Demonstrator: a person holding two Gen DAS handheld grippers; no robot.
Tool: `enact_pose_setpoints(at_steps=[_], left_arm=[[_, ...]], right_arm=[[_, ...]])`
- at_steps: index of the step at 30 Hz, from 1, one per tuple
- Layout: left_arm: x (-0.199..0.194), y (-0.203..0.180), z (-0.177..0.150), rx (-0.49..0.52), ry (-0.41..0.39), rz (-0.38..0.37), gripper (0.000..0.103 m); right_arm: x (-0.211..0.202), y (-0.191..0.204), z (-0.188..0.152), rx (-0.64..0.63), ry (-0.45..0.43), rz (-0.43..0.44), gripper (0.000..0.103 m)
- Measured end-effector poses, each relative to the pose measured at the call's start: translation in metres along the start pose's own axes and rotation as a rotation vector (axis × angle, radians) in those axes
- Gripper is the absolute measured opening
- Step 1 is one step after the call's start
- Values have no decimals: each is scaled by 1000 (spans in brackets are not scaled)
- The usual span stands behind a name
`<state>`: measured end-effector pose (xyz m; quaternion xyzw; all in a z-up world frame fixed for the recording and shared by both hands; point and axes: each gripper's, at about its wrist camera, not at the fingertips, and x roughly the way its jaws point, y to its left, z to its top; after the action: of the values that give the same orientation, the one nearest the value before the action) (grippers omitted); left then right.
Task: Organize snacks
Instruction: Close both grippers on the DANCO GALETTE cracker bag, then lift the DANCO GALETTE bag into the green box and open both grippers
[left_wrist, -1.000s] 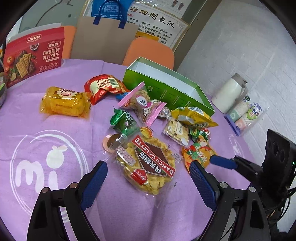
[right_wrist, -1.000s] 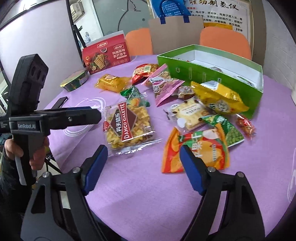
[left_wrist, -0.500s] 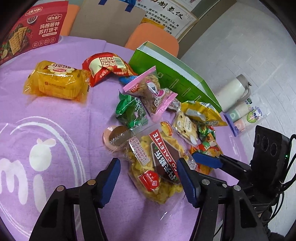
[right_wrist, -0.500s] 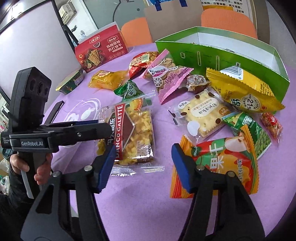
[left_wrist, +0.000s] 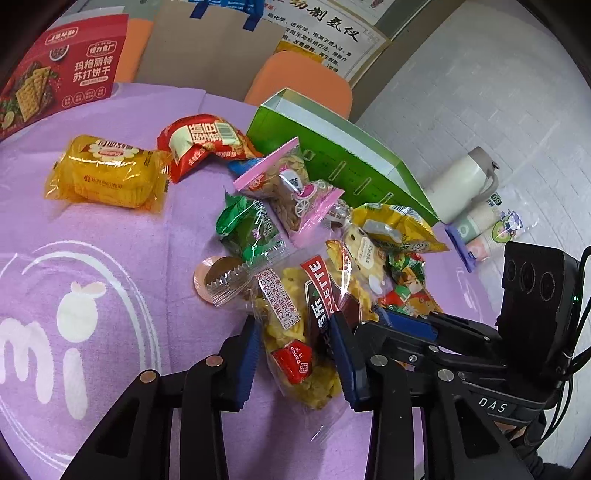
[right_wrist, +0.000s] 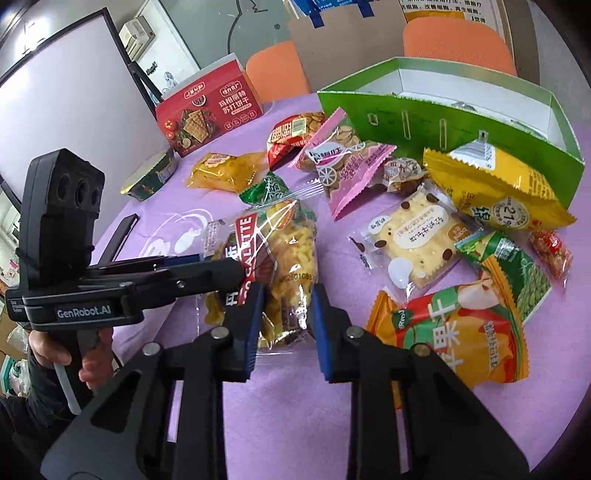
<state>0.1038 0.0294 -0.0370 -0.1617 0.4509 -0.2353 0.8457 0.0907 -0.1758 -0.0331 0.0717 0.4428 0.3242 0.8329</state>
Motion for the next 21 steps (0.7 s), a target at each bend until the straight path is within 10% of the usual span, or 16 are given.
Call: enact_pose_setpoints(at_steps=[21], left_arm=[[13,-105,128,232,-115,-35,37]], right_arm=[[-85,-50,83,82,-303,-134,27]])
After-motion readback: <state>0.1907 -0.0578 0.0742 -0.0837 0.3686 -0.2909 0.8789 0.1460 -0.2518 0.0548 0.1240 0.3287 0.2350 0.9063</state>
